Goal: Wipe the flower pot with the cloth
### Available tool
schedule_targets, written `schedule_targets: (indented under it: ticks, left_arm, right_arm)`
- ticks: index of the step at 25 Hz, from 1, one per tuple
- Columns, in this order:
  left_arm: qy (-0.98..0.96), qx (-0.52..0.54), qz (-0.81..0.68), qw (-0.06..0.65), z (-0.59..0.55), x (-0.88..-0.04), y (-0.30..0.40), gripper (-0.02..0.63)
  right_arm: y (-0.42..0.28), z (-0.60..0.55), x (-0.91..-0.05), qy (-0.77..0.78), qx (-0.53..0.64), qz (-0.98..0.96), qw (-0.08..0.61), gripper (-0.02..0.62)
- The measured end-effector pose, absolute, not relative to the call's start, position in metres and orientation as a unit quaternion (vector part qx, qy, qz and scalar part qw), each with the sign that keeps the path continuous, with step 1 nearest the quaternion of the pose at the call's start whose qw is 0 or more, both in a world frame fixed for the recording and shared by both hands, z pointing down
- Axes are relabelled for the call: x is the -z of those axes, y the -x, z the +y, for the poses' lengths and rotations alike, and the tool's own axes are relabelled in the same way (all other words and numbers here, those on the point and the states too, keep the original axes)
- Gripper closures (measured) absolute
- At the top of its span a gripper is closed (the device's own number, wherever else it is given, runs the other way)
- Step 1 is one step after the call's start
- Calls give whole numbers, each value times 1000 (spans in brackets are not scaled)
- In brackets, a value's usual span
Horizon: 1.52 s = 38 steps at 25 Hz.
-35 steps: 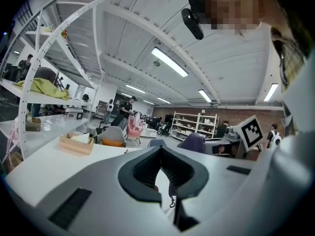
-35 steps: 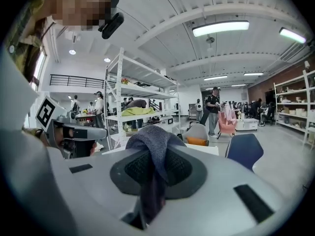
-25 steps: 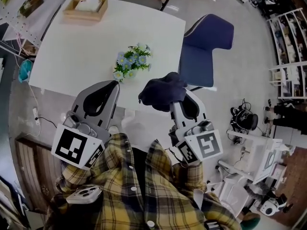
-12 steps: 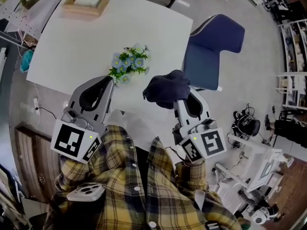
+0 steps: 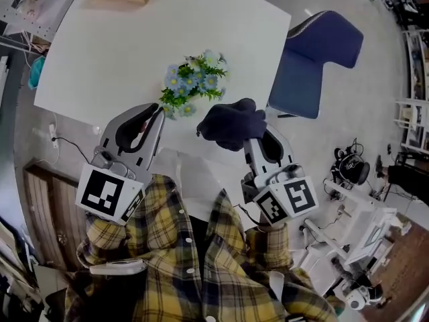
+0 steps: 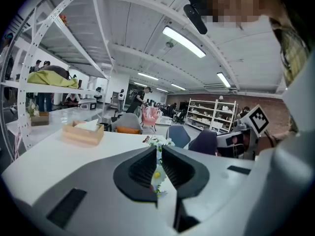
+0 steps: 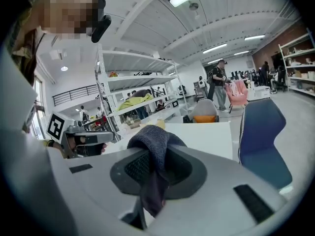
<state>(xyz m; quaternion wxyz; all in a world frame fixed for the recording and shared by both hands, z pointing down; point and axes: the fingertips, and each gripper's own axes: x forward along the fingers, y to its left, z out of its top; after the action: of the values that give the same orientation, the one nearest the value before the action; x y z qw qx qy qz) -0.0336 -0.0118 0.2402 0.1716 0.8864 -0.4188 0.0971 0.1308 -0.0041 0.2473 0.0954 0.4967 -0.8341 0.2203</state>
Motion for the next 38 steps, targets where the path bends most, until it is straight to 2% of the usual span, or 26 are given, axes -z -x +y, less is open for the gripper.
schedule_targets:
  ticks: [8,14,20,29,34,38]
  left_arm:
    - [-891,-130,-392,186,-5,-290,35,490]
    - [-899,-148,-358,202,2,-319,34,370]
    - [-897,-157,-354,214,3,-349,33,287]
    - [-907,-206,-338,144,-17,-387,27,235]
    - [-918,-229,-304,113,-33,-400,25,170]
    - [-927,-221,-285,107,-42,-400,18,170]
  right_arm:
    - [-129,-7,-292,-498,-254,-821,115,560]
    - [-124,-14,-312,-494,-268,-818,122,560]
    - [-120,-22,-331,-487,-274,-819,134,560]
    - [-114,-25,-352,-476,-298,-816,138,560]
    - [-113,-27,-357,-473,-300,-816,141,560]
    - [-115,-27,-361,-473,-304,-815,143,560]
